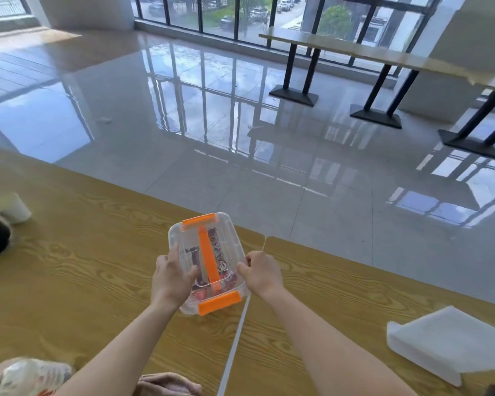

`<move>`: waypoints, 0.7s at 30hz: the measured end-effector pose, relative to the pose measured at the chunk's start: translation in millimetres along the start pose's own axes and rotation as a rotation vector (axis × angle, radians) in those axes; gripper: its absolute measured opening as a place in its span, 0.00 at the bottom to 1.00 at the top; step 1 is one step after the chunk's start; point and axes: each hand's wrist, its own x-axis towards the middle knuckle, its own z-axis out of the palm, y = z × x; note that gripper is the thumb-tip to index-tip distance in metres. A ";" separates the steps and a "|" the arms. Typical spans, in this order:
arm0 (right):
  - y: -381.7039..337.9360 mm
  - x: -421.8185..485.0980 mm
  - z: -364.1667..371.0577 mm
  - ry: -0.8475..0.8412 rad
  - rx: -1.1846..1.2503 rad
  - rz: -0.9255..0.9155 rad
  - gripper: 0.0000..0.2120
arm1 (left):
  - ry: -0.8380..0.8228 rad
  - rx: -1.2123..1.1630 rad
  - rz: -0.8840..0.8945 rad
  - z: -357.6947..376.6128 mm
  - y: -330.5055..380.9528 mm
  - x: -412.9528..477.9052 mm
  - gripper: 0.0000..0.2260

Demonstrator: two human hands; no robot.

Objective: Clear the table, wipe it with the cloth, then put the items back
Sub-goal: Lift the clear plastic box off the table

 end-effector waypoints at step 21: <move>-25.5 46.8 24.7 0.039 0.000 -0.010 0.08 | 0.035 0.403 0.404 14.5 -27.4 57.2 0.18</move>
